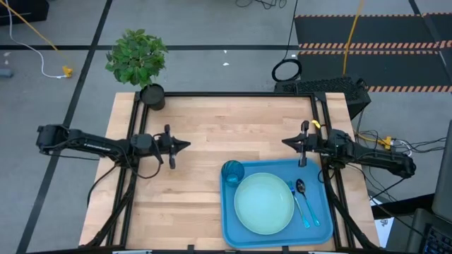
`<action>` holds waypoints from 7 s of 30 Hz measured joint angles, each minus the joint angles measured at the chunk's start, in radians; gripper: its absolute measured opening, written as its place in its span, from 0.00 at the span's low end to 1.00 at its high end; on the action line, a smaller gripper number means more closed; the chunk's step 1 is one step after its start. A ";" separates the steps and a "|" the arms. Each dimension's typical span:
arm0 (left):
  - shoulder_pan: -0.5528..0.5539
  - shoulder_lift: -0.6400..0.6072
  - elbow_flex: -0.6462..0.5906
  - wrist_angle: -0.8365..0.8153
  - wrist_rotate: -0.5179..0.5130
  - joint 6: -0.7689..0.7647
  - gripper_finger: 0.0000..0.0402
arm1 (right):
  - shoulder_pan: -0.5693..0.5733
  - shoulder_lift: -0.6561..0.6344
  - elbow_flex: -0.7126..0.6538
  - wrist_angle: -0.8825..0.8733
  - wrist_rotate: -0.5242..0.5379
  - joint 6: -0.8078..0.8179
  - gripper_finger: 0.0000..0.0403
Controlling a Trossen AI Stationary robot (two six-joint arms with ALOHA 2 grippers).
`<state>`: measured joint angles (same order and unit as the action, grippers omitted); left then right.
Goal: Pick and place plate/cup/fork/spoon on tray
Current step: Return to Home Position
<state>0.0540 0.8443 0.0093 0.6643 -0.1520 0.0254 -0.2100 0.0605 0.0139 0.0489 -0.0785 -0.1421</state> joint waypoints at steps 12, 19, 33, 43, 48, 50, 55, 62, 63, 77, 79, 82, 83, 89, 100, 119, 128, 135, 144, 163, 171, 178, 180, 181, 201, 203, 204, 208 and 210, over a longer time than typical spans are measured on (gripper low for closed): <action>0.000 -0.078 0.000 -0.019 0.000 0.005 0.02 | 0.124 -0.036 0.000 -0.026 0.061 0.026 0.00; -0.005 -0.087 0.000 -0.018 0.000 -0.034 0.02 | 0.189 -0.036 0.000 -0.030 0.069 0.003 0.00; -0.054 -0.087 0.000 -0.018 0.000 -0.034 0.01 | 0.193 -0.036 0.000 -0.031 0.073 0.017 0.00; -0.056 -0.093 0.001 -0.034 -0.008 -0.012 0.02 | 0.192 -0.036 0.000 -0.020 0.074 0.052 0.00; -0.055 -0.143 0.001 -0.048 -0.014 -0.012 0.01 | 0.192 -0.036 0.000 -0.019 0.074 0.052 0.00; -0.055 -0.172 0.001 -0.068 -0.014 -0.012 0.01 | 0.192 -0.036 0.000 -0.019 0.074 0.052 0.00; -0.056 -0.250 0.001 -0.154 -0.014 -0.031 0.02 | 0.192 -0.036 0.000 -0.017 0.074 0.052 0.00; -0.056 -0.348 0.001 -0.244 0.021 -0.035 0.02 | 0.192 -0.036 0.000 -0.017 0.075 0.052 0.00; -0.056 -0.362 0.001 -0.257 0.021 -0.035 0.02 | 0.192 -0.036 0.000 -0.017 0.075 0.052 0.00; -0.062 -0.448 0.001 -0.360 0.015 -0.063 0.02 | 0.192 -0.036 0.000 -0.016 0.075 0.052 0.00; -0.076 -0.449 0.001 -0.365 0.012 -0.062 0.02 | 0.192 -0.036 0.000 -0.016 0.075 0.052 0.00; -0.095 -0.449 0.001 -0.413 0.012 -0.061 0.01 | 0.192 -0.036 0.000 -0.016 0.074 0.052 0.00; -0.098 -0.449 0.001 -0.425 0.012 -0.061 0.01 | 0.192 -0.036 0.000 -0.016 0.075 0.052 0.00; -0.116 -0.467 0.001 -0.430 0.013 -0.067 0.01 | 0.192 -0.036 0.000 -0.016 0.074 0.052 0.00; -0.136 -0.656 0.001 -0.522 0.021 -0.030 0.01 | 0.192 -0.036 0.000 -0.016 0.074 0.052 0.00; -0.132 -0.842 0.002 -0.635 0.055 0.064 0.02 | 0.192 -0.035 0.000 -0.015 0.076 0.052 0.00; -0.132 -0.836 0.003 -0.640 0.056 0.104 0.05 | 0.192 -0.035 0.000 -0.015 0.077 0.052 0.00; -0.132 -0.836 0.002 -0.632 0.055 0.103 0.06 | 0.192 -0.035 0.000 -0.015 0.077 0.052 0.00; -0.132 -0.836 0.001 -0.613 0.055 0.101 0.06 | 0.192 -0.035 0.000 -0.015 0.077 0.052 0.00; -0.132 -0.836 0.001 -0.610 0.055 0.101 0.06 | 0.192 -0.035 0.000 -0.015 0.077 0.052 0.00; -0.132 -0.836 0.001 -0.609 0.055 0.101 0.06 | 0.192 -0.035 0.000 -0.015 0.077 0.052 0.00; -0.132 -0.836 0.001 -0.609 0.055 0.101 0.06 | 0.192 -0.035 0.000 -0.015 0.077 0.052 0.00; -0.132 -0.836 0.001 -0.609 0.055 0.101 0.06 | 0.192 -0.035 0.000 -0.015 0.077 0.052 0.00; -0.132 -0.836 0.001 -0.609 0.055 0.101 0.06 | 0.192 -0.035 0.000 -0.015 0.077 0.052 0.00; -0.132 -0.836 0.001 -0.609 0.055 0.101 0.06 | 0.192 -0.035 0.000 -0.016 0.077 0.052 0.00; -0.132 -0.836 0.001 -0.609 0.055 0.101 0.06 | 0.192 -0.035 0.000 -0.016 0.077 0.052 0.00; -0.132 -0.836 0.001 -0.609 0.055 0.101 0.06 | 0.192 -0.035 0.000 -0.016 0.077 0.052 0.00; -0.132 -0.836 0.001 -0.609 0.055 0.101 0.06 | 0.192 -0.035 0.000 -0.016 0.077 0.052 0.00; -0.132 -0.836 0.001 -0.609 0.055 0.101 0.06 | 0.192 -0.035 0.000 -0.016 0.077 0.052 0.00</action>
<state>-0.0783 0.0082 0.0105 0.0555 -0.0971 0.1268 -0.0181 0.0256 0.0141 0.0334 -0.0013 -0.0902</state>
